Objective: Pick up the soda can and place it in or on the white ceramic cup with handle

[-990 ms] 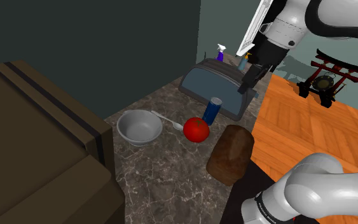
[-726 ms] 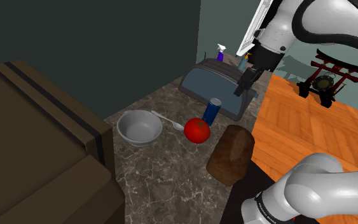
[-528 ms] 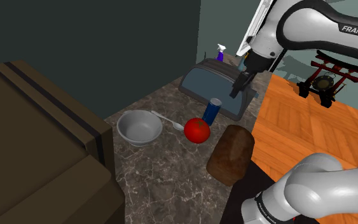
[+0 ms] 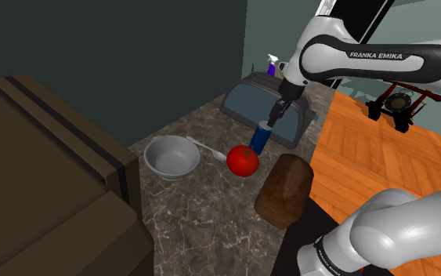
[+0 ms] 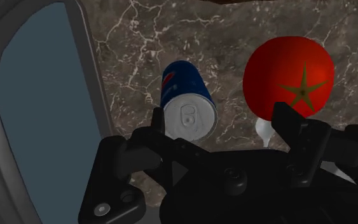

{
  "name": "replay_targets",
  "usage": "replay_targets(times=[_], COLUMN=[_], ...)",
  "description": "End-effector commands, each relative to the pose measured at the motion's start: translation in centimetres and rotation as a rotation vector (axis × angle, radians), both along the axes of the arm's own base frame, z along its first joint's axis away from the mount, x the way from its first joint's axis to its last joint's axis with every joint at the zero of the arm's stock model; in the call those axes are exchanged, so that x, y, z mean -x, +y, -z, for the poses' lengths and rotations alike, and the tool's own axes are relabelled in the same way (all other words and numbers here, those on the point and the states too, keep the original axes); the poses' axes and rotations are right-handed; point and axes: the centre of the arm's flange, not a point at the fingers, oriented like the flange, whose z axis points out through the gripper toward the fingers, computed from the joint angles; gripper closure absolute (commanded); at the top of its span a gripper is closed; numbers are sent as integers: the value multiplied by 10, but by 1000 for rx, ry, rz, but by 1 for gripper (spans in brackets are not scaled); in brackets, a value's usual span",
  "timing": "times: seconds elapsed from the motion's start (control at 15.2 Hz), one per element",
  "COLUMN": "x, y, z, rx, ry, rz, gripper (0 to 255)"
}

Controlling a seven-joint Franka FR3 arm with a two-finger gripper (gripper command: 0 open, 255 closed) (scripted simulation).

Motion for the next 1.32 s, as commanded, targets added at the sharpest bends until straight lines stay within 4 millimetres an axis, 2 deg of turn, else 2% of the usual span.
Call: replay_targets(times=[0.0,0.07,0.59,1.12,1.19,1.25], x=[-14,-21,-21,-21,-21,-21], y=[-10,-14,-13,-13,-13,-13], z=[20,28,68,68,68,68], rx=[8,11,11,11,11,11], ry=[7,10,10,10,10,10], rz=[-25,-34,-34,-34,-34,-34], gripper=[0,0,0,0,255,255])
